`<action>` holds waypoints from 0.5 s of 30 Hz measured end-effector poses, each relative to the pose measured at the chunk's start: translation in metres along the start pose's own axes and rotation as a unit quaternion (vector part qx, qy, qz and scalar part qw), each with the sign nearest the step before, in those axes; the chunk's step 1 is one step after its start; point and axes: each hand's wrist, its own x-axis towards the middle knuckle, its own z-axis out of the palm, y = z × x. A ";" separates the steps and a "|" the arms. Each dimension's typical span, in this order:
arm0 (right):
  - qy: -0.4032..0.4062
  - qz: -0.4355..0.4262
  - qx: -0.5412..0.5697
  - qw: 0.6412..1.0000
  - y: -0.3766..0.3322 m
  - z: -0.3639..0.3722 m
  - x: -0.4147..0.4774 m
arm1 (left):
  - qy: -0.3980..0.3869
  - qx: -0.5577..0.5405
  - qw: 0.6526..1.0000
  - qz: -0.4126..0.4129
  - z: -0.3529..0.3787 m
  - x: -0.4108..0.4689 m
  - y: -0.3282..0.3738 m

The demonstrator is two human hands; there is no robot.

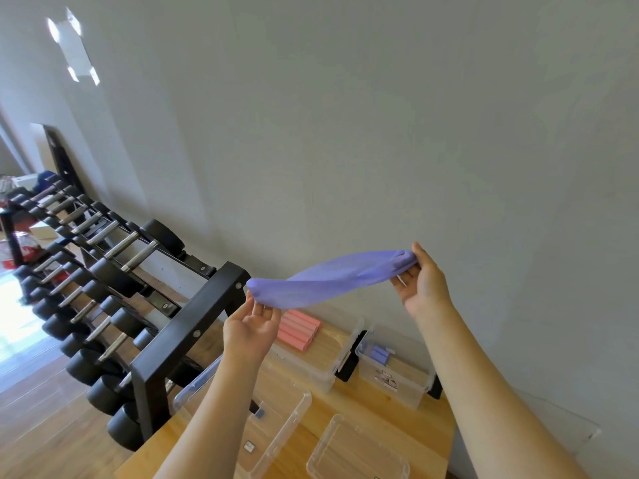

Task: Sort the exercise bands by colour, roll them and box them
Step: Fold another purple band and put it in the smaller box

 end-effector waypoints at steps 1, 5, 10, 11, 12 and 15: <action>-0.012 0.007 0.014 1.000 0.001 0.000 0.000 | -0.002 -0.003 1.000 0.001 0.001 -0.001 0.000; -0.056 0.018 0.058 0.997 0.001 0.002 -0.003 | 0.013 -0.024 1.000 0.007 0.002 -0.002 0.000; -0.049 0.026 0.075 0.996 0.001 0.005 -0.003 | 0.016 -0.010 0.999 0.042 0.007 -0.004 -0.005; -0.046 0.027 0.071 0.996 0.001 0.005 -0.002 | 0.018 -0.003 0.999 0.049 0.008 -0.004 -0.006; -0.044 0.030 0.067 0.996 0.001 0.005 -0.001 | 0.020 0.005 0.998 0.051 0.009 -0.005 -0.007; -0.053 0.032 0.042 0.997 0.001 0.005 0.001 | 0.030 0.057 0.997 0.049 0.006 -0.003 -0.005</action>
